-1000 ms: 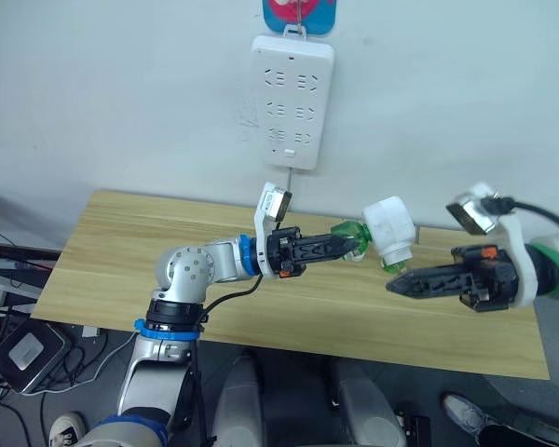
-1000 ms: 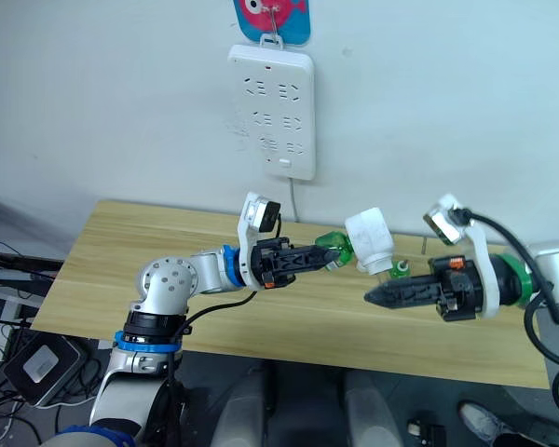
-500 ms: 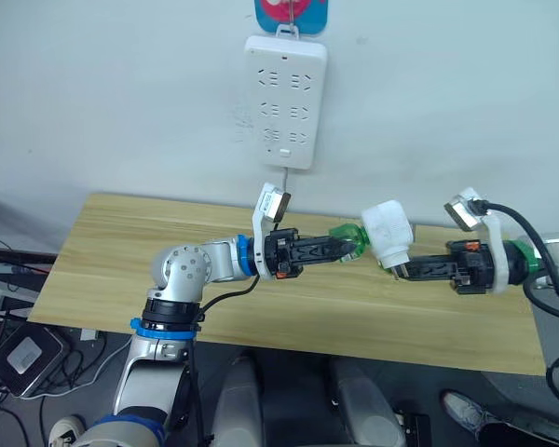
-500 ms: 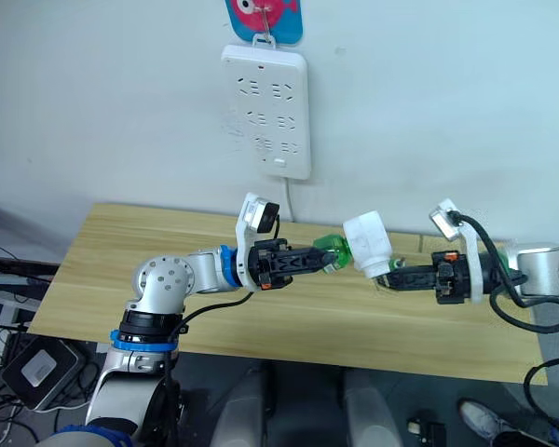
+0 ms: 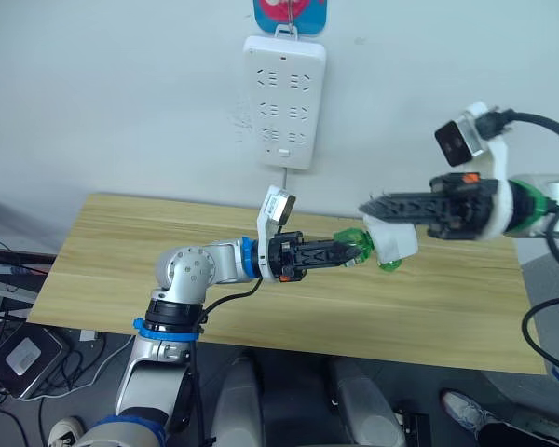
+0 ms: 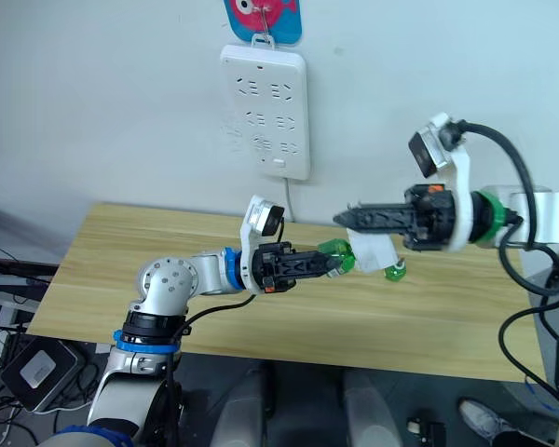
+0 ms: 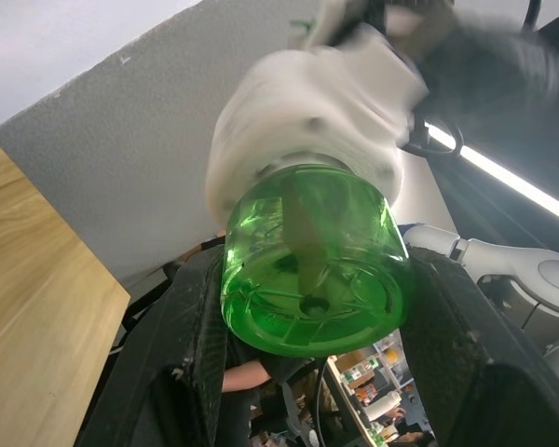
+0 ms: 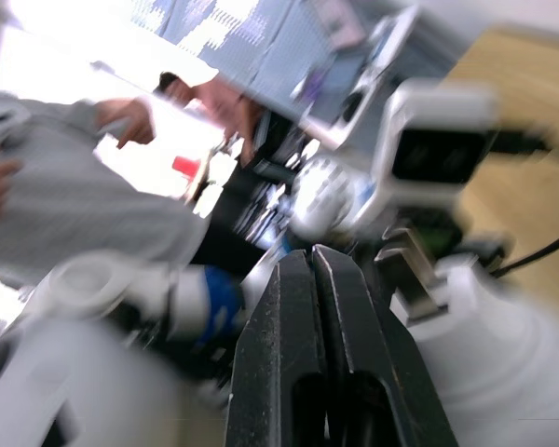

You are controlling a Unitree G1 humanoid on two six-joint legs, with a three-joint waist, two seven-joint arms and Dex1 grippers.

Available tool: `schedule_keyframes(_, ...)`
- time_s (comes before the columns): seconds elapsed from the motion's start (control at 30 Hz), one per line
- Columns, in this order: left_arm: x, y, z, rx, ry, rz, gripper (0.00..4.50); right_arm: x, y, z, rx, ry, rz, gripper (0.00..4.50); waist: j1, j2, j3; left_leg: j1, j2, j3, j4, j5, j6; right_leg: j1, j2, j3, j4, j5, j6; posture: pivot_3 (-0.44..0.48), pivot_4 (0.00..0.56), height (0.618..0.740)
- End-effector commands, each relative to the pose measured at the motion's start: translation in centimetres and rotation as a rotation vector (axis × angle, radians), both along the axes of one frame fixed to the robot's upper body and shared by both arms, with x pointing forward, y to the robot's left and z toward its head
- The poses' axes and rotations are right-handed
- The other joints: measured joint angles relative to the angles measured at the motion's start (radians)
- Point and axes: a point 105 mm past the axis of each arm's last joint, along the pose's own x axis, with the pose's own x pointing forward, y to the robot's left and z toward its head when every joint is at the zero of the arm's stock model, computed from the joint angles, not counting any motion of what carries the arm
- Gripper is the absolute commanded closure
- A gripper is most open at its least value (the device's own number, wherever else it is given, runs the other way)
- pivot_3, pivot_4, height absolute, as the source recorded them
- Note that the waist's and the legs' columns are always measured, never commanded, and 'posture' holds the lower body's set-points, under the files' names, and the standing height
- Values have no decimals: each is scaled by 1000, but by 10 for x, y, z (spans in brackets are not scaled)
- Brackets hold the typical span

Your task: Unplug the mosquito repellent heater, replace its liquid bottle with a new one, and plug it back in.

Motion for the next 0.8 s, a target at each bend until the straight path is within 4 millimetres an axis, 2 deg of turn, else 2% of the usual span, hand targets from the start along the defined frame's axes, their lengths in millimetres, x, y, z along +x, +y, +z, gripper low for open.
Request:
schedule_keyframes(0.03,-12,-3,10,-35,-47,-63,2261,9,-1,6,-63,-63,-74,4412,0,0,0,0,0,0,0,0,0,-1,0,0,0,0,0,-98,304,740)
schedule_keyframes(0.1,-13,-3,10,-36,-45,-67,2261,12,-3,3,-105,-76,-88,4412,4,0,0,-1,0,0,0,0,0,-1,0,0,0,0,0,-98,304,740)
schedule_keyframes(0.27,-19,-2,11,-45,-46,-95,2261,16,-12,-27,-283,-91,-74,4412,4,0,0,-1,0,0,-1,0,0,-1,0,-1,0,0,0,-101,296,740)
schedule_keyframes(0.53,-16,-1,16,-63,-42,-75,2261,13,-28,-54,-341,-48,-28,4412,3,0,0,0,0,0,-1,0,0,-1,0,-1,0,0,0,-83,305,740)
schedule_keyframes(0.63,-11,0,15,-65,-32,-42,2261,6,-37,-63,-349,-16,-16,4412,5,0,0,0,0,0,-1,0,0,-1,0,-1,0,0,0,-83,305,740)
schedule_keyframes(0.73,-2,2,16,-74,-10,3,2261,-9,-44,-68,-338,28,16,4412,9,0,0,0,0,-1,0,0,0,0,0,-1,0,0,0,-78,311,740)
schedule_keyframes(0.8,1,2,14,-62,-11,23,2261,-19,-43,-61,-296,46,52,4412,8,0,0,0,0,0,0,0,0,0,-1,-1,0,0,0,-80,313,740)
